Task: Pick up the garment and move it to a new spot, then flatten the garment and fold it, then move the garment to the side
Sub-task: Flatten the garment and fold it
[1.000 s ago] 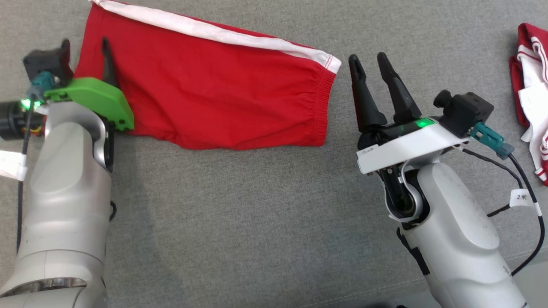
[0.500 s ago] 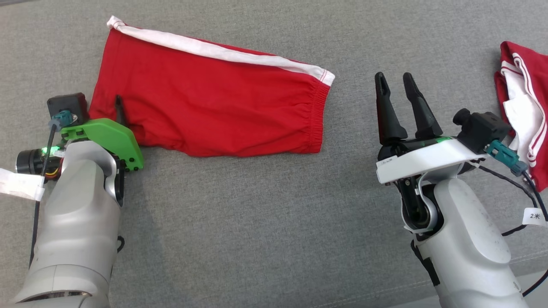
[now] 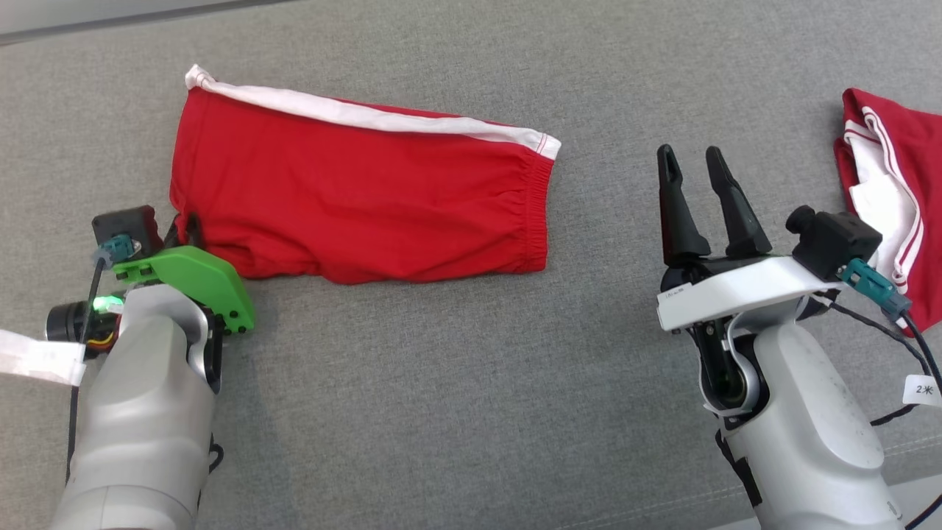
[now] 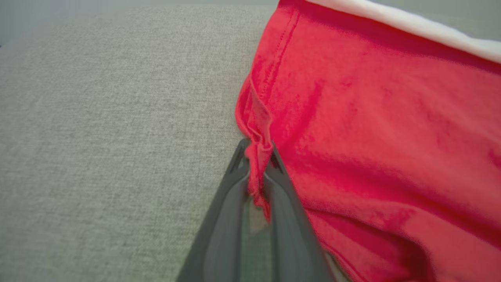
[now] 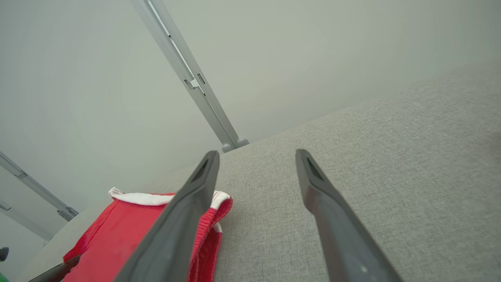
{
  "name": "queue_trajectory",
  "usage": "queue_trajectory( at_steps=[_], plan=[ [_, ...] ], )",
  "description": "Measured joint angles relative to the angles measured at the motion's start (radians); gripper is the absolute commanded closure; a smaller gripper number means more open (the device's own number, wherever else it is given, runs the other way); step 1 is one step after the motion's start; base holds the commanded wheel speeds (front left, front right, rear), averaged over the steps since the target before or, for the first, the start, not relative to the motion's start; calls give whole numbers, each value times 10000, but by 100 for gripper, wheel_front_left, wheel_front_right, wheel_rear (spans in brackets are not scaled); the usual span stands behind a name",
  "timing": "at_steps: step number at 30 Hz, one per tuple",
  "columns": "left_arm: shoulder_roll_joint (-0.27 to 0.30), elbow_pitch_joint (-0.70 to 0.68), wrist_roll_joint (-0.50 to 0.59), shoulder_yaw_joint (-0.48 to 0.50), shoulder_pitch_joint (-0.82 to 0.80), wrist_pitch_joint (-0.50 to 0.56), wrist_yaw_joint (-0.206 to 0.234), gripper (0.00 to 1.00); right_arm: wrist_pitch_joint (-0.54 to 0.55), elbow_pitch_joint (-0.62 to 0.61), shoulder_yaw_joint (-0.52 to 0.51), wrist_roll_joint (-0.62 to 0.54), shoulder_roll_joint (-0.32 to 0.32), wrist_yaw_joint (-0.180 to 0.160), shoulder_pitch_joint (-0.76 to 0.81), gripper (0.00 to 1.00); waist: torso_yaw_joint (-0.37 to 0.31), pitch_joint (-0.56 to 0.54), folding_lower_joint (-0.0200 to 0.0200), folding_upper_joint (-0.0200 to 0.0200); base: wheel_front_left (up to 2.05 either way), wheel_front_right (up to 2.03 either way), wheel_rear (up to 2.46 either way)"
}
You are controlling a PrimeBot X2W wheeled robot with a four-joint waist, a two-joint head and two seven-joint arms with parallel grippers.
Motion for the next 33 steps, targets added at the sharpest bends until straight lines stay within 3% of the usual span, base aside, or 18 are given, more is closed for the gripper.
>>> queue_trajectory(
  at_steps=[8,25,26,27,28,33],
  plan=[
    [-337,-368,-451,178,1255,-159,-117,100,0,328,-435,-426,-4,0,700,0,224,-843,0,0,0,0,0],
    [-665,-2874,-1043,-155,4085,-173,13,100,0,711,-430,-1060,0,0,1519,0,781,-2008,0,0,0,0,0],
    [-669,-3066,-1066,-198,4197,-173,79,60,0,723,-408,-1089,0,0,1533,0,789,-2030,0,0,0,0,0],
    [-669,-3258,-1085,-226,4292,-174,127,7,0,729,-395,-1110,0,0,1548,0,792,-2044,0,0,0,0,0],
    [-671,-3513,-1091,-249,4404,-173,186,0,0,731,-384,-1124,0,0,1576,0,794,-2057,0,1,0,0,0],
    [-671,-5005,-800,-334,5004,-174,456,0,0,750,-303,-1356,0,0,1639,0,821,-2120,-1,0,0,0,0]
  ],
)
